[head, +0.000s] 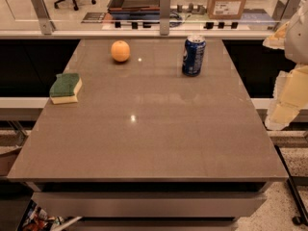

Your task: Move pepsi can near sponge

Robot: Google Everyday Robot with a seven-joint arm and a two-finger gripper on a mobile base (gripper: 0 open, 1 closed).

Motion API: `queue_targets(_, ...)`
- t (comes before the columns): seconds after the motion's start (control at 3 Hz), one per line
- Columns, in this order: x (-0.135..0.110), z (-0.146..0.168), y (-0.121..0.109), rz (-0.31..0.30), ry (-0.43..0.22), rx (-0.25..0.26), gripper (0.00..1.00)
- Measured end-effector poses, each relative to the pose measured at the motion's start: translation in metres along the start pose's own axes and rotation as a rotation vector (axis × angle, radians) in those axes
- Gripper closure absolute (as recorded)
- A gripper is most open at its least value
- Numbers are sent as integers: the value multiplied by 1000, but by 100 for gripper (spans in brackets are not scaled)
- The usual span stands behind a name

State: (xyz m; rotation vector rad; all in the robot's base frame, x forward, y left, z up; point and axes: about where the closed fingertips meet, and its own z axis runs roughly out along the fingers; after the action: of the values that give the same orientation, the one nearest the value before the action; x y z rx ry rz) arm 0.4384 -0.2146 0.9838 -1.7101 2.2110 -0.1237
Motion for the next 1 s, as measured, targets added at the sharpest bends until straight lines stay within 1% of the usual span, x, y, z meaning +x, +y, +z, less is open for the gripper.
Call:
queue_targets(0.33,0,0,0,0,0,0,0)
queue_targets(0.67,-1,4,-20,40,-46,22,0)
queue_targets(1.0,0,12,-48,112,-126,59,0)
